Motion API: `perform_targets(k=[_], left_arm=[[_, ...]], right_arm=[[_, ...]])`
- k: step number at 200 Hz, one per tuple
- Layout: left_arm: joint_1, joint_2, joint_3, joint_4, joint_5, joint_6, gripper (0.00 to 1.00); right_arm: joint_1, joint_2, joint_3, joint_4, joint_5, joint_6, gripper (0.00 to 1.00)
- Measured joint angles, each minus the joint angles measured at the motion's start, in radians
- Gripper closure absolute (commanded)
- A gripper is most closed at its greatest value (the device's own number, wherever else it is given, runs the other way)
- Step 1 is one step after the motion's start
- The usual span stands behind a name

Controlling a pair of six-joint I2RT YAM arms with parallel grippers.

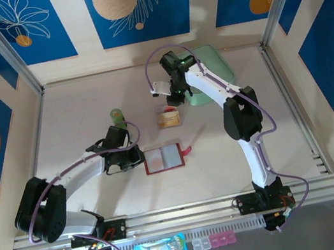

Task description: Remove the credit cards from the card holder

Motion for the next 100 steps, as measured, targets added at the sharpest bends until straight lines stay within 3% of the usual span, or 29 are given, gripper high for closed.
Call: perform_targets(k=[33,100], left_arm=[[0.000,0.019,0.000,0.007,0.016,0.000,0.90],[0.000,0.034,-0.011,0.038,0.038,0.000,0.95]], right_arm=[[0.000,-0.096,-0.082,0.056,-0.037,0.153,0.78],[0.018,-0.341,-0.401,0.266,-0.094,0.653,0.83]])
